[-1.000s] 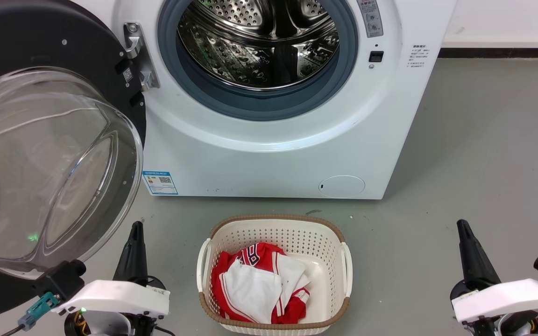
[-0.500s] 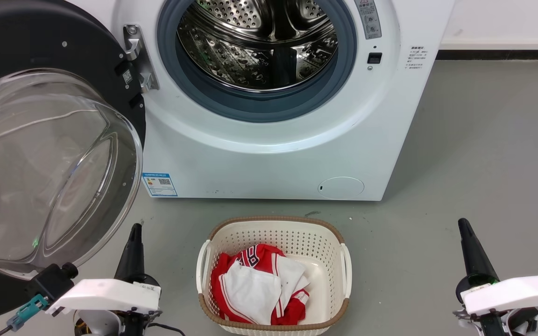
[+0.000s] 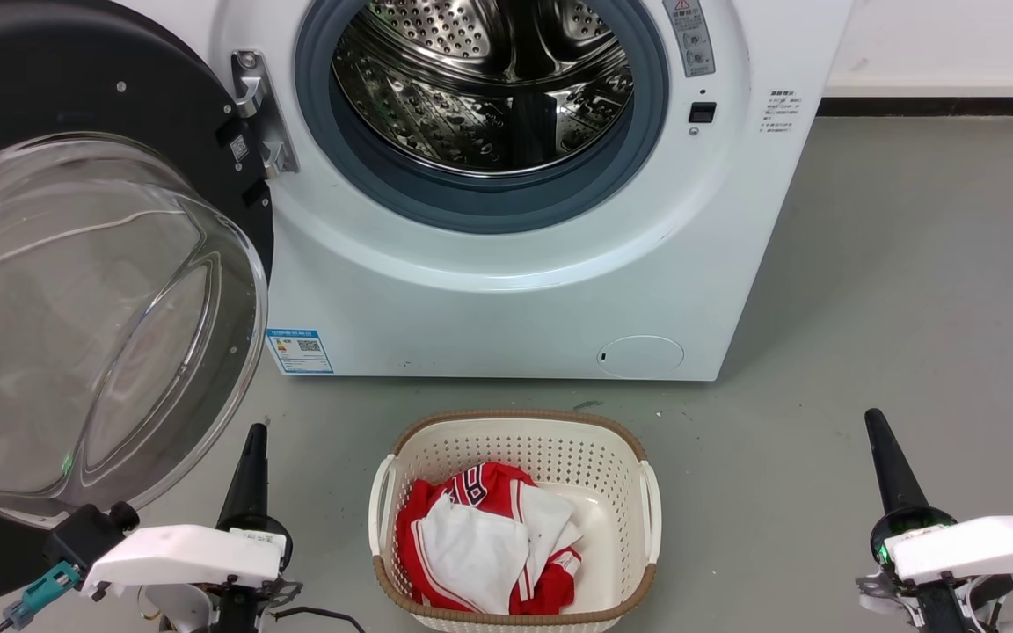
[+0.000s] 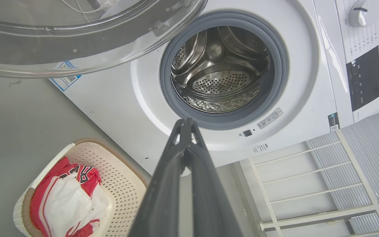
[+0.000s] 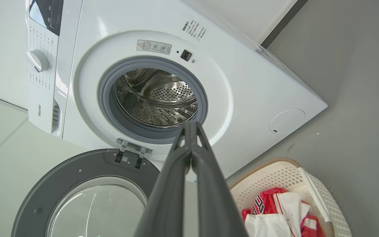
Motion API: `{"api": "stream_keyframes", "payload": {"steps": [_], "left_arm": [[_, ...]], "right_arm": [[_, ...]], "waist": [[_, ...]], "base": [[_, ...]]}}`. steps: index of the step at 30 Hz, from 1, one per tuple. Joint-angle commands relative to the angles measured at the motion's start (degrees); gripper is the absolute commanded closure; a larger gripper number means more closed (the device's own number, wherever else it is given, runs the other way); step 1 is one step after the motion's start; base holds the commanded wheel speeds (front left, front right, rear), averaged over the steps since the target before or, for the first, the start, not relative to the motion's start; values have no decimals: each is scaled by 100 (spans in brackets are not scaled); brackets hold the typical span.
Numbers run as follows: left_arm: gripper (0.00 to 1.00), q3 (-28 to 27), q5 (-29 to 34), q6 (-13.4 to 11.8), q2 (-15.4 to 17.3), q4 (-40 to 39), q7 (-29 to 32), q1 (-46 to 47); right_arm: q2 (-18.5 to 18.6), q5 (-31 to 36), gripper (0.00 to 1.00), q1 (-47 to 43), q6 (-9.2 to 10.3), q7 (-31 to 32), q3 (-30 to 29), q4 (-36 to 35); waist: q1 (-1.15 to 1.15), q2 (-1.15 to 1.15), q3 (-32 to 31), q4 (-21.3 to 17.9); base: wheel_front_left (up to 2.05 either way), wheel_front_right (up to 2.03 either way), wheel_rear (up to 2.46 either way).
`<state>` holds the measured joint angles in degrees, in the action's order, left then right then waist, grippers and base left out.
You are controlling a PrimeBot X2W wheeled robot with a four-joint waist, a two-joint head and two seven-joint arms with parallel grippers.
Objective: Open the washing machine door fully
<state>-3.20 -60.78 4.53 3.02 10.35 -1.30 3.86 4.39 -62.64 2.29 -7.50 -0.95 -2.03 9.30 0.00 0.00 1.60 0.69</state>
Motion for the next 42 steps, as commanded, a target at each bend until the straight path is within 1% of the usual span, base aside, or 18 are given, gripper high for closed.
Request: {"api": "stream_keyframes", "payload": {"steps": [1, 9, 42], "left_arm": [[100, -36, -189, 43, 8, -25, 47, 143], [100, -86, -668, 85, 4, 41, 170, 169], [100, -254, -2304, 233, -9, 264, 586, 236]], "right_arm": [[38, -200, 100, 130, 0, 34, -23, -15], [37, -681, 100, 177, 1, 118, -54, 64], [9, -2297, 100, 327, 1, 432, -187, 328]], "waist": [[0, 0, -4, -2], [0, 0, -22, -11], [0, 0, -93, -46]], "base": [[0, 0, 0], [0, 0, 0], [0, 0, 0]]}}
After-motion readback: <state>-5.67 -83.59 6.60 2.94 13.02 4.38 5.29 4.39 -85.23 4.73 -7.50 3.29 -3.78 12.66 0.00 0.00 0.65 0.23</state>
